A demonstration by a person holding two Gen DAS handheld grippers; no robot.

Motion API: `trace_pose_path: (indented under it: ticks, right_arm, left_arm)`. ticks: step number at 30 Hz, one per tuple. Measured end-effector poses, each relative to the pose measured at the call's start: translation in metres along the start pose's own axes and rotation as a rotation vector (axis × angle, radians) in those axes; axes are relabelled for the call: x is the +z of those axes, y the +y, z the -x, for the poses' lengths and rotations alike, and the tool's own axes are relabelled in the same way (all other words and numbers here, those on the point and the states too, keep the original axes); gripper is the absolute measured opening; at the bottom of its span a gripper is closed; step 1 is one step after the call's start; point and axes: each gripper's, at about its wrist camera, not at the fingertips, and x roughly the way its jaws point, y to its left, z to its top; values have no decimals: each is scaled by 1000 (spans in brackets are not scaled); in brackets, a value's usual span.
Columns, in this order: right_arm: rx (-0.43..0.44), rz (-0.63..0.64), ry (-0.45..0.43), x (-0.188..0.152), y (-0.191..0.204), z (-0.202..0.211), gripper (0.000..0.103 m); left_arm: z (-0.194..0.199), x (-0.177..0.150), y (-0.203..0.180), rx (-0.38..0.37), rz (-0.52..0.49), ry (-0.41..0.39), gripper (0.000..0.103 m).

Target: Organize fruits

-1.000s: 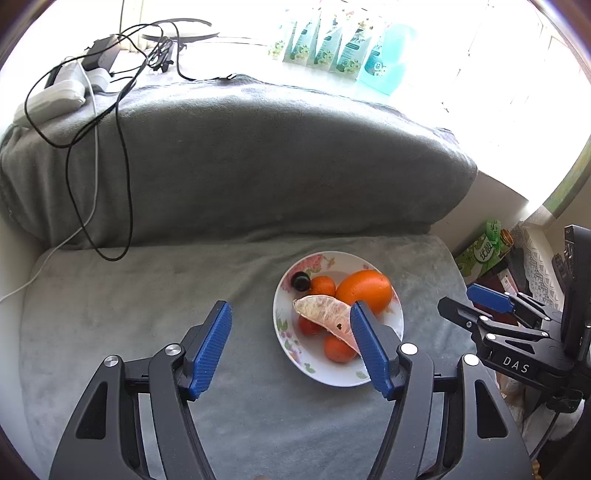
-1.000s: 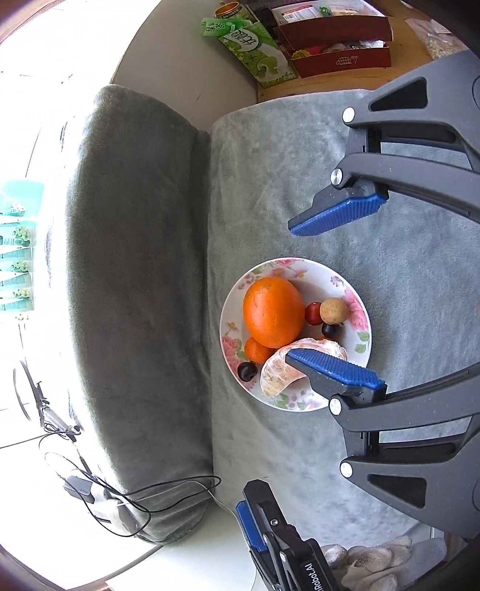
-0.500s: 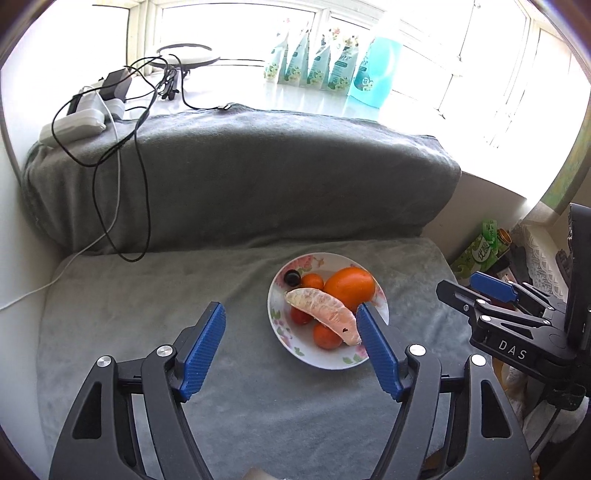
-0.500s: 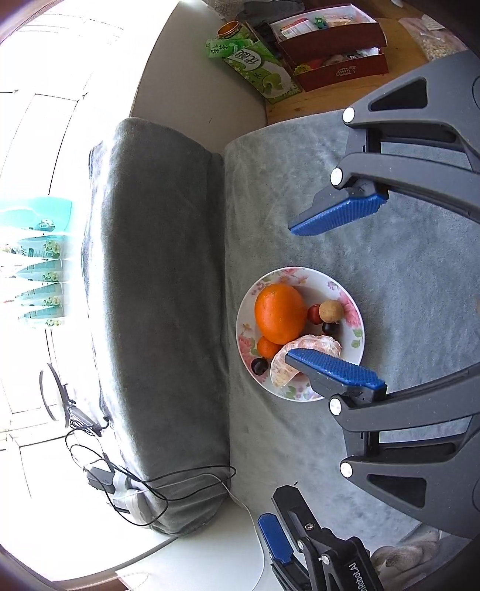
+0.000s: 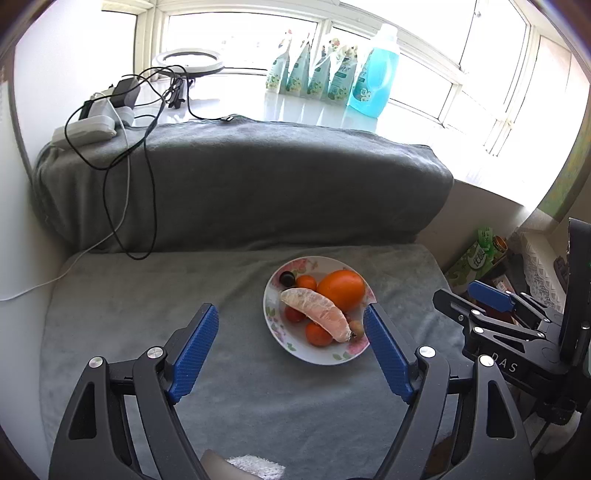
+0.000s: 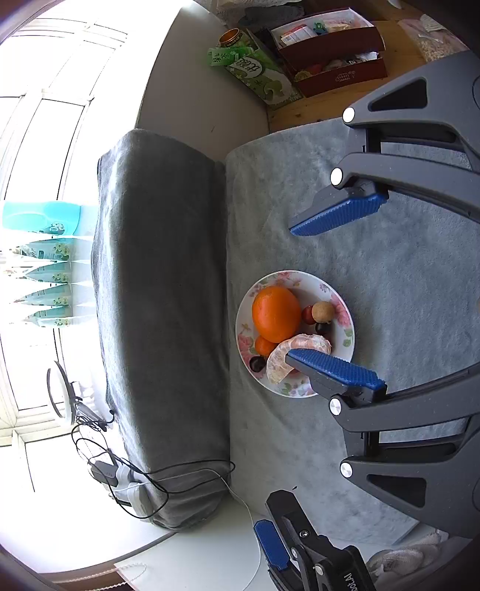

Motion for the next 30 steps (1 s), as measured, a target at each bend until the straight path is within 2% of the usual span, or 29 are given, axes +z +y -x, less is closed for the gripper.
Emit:
trace_pose_path:
  ticks: [6,10,30]
  right_arm:
    - [0,1,-1,-1,0,2,66]
    - [-2,4,-4,-2,1,4,66]
    - [-2,2,0,-2,2,4,66]
  left_arm:
    - [3,-1,0,3,6,-1,81]
    - [3,-1,-1,8,5,2,87]
    - [7,-2,-1,5,11,-1,88]
